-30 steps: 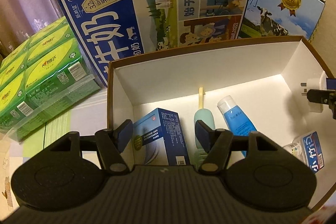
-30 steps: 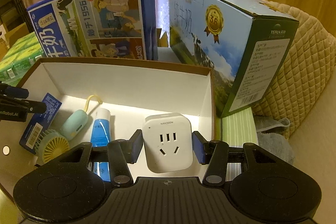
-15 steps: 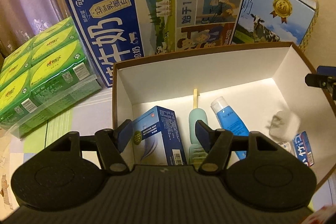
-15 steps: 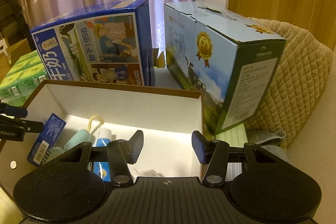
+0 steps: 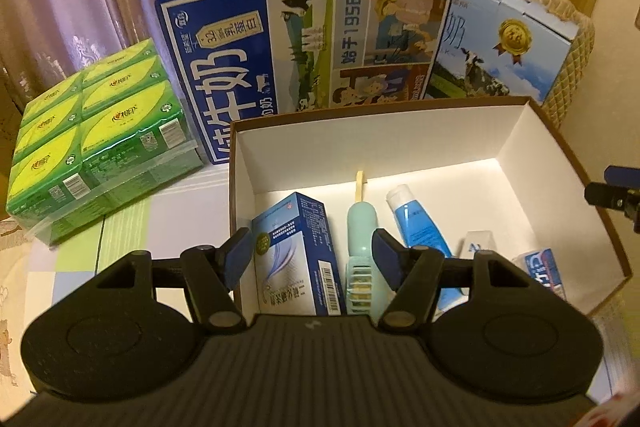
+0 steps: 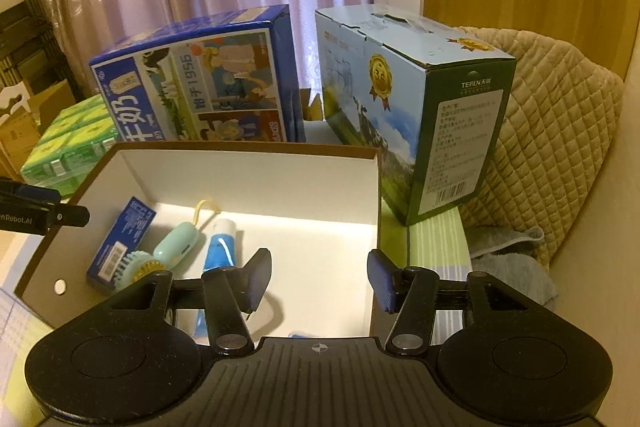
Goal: Organize rigid objects
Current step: 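Open both tools, releasing the medicine box and power socket into the box, then move both tools back toward the white clip and green medicine box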
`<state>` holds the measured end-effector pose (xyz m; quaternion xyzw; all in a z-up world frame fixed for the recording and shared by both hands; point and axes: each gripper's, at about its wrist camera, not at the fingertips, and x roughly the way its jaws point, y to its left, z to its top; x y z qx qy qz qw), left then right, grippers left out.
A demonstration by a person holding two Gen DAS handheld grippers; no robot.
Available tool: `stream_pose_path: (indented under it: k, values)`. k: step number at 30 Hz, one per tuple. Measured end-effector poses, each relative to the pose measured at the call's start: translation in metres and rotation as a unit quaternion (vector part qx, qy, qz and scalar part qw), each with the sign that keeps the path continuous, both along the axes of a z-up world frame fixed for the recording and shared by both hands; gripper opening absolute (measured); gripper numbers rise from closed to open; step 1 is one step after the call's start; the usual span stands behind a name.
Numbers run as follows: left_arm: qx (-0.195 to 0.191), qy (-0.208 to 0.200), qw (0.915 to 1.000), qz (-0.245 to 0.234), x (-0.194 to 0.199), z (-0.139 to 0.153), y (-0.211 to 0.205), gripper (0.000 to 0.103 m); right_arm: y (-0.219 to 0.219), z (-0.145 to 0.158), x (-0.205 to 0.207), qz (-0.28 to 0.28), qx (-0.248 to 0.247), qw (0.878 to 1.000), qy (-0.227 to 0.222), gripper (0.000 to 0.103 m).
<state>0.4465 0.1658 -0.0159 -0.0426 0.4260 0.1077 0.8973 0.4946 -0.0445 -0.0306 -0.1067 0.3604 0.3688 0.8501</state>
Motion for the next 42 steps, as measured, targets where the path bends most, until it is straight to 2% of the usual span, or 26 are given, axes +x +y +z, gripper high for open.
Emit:
stream_pose_path:
  k: [15, 28, 33, 42]
  values:
    - [-0.015, -0.037, 0.9992, 0.006, -0.063, 0.031, -0.021, 0.062, -0.031, 0.022, -0.053, 0.018, 0.029, 0.999, 0.005, 0.053]
    - [-0.027, -0.051, 0.9983, 0.004, -0.124, 0.041, -0.048, 0.062, -0.055, 0.027, -0.097, 0.031, 0.041, 0.999, 0.017, 0.054]
    - [-0.034, -0.04, 0.9986, 0.0, -0.146, 0.033, -0.062, 0.063, -0.061, 0.019, -0.117, 0.042, 0.037, 0.998, 0.029, 0.055]
    - [-0.059, 0.014, 0.9982, -0.003, -0.187, -0.009, -0.088, 0.063, -0.072, -0.018, -0.15, 0.062, 0.007, 0.995, 0.073, 0.055]
